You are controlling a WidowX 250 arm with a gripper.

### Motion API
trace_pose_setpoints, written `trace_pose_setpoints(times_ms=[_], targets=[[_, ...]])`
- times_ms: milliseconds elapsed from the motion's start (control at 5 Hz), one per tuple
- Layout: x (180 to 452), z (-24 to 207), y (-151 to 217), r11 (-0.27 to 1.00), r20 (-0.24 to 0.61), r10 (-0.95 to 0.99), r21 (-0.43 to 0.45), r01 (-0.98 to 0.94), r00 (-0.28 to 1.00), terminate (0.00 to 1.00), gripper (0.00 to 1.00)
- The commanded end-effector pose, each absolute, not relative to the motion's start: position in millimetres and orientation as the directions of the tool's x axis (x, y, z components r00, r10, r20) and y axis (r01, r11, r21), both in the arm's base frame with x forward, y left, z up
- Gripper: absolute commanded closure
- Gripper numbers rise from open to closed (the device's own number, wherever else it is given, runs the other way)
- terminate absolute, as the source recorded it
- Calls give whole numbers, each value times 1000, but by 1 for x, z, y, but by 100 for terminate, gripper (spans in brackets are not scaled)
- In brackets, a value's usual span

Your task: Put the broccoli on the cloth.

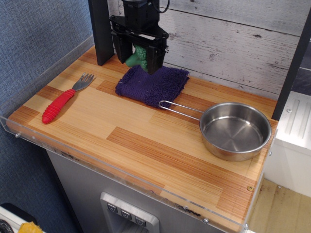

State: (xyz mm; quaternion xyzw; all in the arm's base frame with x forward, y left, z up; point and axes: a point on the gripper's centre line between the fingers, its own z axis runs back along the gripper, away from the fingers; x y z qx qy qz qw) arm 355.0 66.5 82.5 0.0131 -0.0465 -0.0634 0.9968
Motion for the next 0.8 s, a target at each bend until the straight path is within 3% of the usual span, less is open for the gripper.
trace_pose_setpoints(times_ms=[0,400,600], targets=[[353,88,81,991,126,-109,90,98,986,0,0],[353,83,79,990,116,-110,102,98,987,0,0],[353,83,79,987,112,-124,114,111,986,100,0]])
